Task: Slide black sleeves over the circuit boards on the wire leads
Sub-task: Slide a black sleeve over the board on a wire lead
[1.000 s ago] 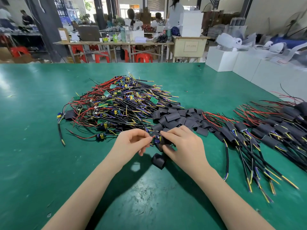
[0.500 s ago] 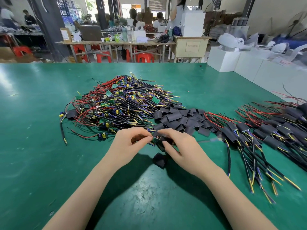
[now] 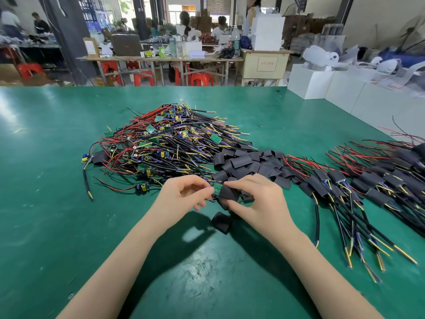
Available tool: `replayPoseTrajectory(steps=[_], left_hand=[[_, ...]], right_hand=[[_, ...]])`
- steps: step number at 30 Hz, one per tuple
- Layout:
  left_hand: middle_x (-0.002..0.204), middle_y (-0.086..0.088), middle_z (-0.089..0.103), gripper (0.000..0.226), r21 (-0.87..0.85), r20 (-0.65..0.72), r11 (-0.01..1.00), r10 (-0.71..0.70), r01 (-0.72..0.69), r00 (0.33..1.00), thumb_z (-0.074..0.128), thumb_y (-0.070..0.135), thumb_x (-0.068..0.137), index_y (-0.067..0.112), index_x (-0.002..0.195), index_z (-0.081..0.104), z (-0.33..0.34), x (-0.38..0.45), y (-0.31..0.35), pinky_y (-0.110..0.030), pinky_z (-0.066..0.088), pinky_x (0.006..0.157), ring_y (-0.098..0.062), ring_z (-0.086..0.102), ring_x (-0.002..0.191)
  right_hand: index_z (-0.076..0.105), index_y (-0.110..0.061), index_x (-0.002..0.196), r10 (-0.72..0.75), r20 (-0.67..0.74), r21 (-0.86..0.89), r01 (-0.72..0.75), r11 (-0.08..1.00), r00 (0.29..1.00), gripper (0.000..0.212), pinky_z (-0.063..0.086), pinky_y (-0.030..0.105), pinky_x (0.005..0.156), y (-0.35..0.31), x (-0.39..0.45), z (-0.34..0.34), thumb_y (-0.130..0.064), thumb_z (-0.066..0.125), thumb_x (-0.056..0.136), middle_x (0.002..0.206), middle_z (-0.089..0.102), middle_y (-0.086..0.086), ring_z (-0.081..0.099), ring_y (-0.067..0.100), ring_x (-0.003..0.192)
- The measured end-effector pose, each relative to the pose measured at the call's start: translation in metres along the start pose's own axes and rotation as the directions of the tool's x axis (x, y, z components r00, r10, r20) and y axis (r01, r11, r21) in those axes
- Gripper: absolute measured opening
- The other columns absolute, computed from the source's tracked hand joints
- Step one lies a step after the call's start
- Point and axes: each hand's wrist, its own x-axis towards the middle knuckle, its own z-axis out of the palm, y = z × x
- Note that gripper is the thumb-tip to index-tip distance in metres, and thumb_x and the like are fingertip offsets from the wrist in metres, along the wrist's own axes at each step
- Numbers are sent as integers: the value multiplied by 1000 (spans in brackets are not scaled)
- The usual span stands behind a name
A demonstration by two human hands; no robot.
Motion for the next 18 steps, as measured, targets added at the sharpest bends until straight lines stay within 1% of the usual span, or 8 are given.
replayPoseTrajectory(steps=[2,3,7,10,13,15,17,18], left_hand=[[69,-2,71,12,0,12,1000,13,-13,1000,67,6,88,14,80,70,1,-1,1,-22,51,57,-13,62,59],[69,-3,71,12,-5,14,1000,13,-13,1000,67,5,88,13,79,70,1,-1,1,-22,51,57,-13,62,59],[68,-4,69,14,-30,19,1000,-1,1,1000,64,2,89,10,79,69,2,-1,2,-21,51,58,-14,62,59],[69,-6,69,15,-62,31,998,-21,23,999,64,3,90,11,78,70,1,-2,2,-20,50,59,-14,62,59],[70,-7,70,17,-122,34,991,-58,62,998,65,4,89,14,76,73,0,-2,2,-19,51,59,-14,62,58],[70,-8,70,15,-168,39,981,-89,95,995,68,10,86,16,75,75,0,-2,2,-21,51,59,-15,63,59],[71,-8,70,7,-235,58,962,-128,138,990,71,19,79,16,75,76,-1,-2,3,-22,52,60,-15,63,61],[71,-8,70,8,-265,71,951,-146,160,987,72,23,75,16,76,77,-1,-3,2,-22,53,61,-15,63,61]], right_hand=[[75,-14,96,24,-3,82,-24,996,1000,29,46,25,62,-1,0,1,-12,80,68,81,68,-1,51,7,65],[75,-13,96,34,5,108,-35,994,999,30,47,24,63,-2,0,2,-10,81,67,82,68,0,52,7,64],[76,-14,95,58,21,136,-60,989,998,29,49,20,65,-2,0,3,-19,85,68,80,68,-2,58,7,63],[76,-15,95,51,45,147,-57,987,998,29,48,18,65,0,2,0,-20,86,68,77,68,-3,60,7,64],[77,-15,93,36,41,139,-41,990,999,27,42,12,61,2,3,0,-19,86,68,74,67,-4,58,6,64],[76,-14,92,38,23,146,-41,988,999,27,38,7,60,3,2,0,-17,86,68,75,67,-5,57,6,64],[76,-14,94,41,11,171,-43,984,999,27,37,5,59,2,1,2,-14,85,68,77,67,-4,56,6,63],[76,-13,95,37,8,185,-38,982,999,28,38,5,59,2,1,3,-13,85,68,78,66,-3,56,5,63]])
